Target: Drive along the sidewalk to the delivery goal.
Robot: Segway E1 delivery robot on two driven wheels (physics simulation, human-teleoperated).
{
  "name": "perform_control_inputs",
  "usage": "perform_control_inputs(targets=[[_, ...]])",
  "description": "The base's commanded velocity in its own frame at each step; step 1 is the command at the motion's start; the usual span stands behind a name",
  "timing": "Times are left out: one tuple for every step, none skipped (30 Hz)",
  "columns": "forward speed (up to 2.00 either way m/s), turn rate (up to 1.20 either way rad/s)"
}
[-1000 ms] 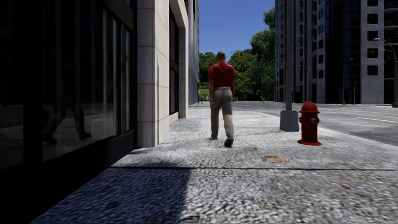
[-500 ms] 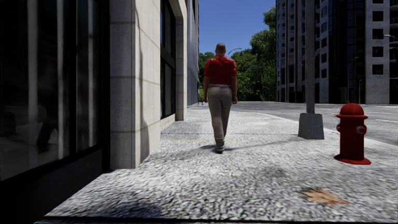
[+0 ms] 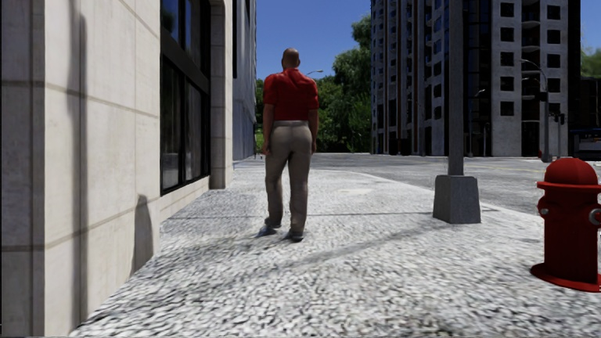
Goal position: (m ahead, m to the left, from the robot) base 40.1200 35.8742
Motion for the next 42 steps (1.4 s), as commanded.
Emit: perform_control_inputs(targets=[[2.00, -0.50], [2.00, -0.50], [2.00, -0.50], [2.00, -0.50], [2.00, -0.50], [2.00, -0.50], [2.00, -0.50], [2.00, -0.50], [2.00, -0.50], [2.00, -0.50], [2.00, -0.48], [2.00, -0.40], [2.00, -0.33], [2.00, -0.33], [2.00, -0.22], [2.00, 0.00], [2.00, 0.00], [2.00, 0.00], [2.00, 0.00], [2.00, 0.00], [2.00, 0.00], [2.00, 0.00], [2.00, 0.00], [2.00, 0.00], [2.00, 0.00], [2.00, 0.00], [2.00, 0.00], [2.00, 0.00], [2.00, 0.00], [2.00, 0.00], [2.00, 0.00], [2.00, 0.00], [2.00, 0.00], [2.00, 0.00], [2.00, 0.00], [2.00, 0.00], [2.00, 0.00], [2.00, 0.00], [2.00, 0.00], [2.00, 0.00], [2.00, 0.00], [2.00, 0.00]])
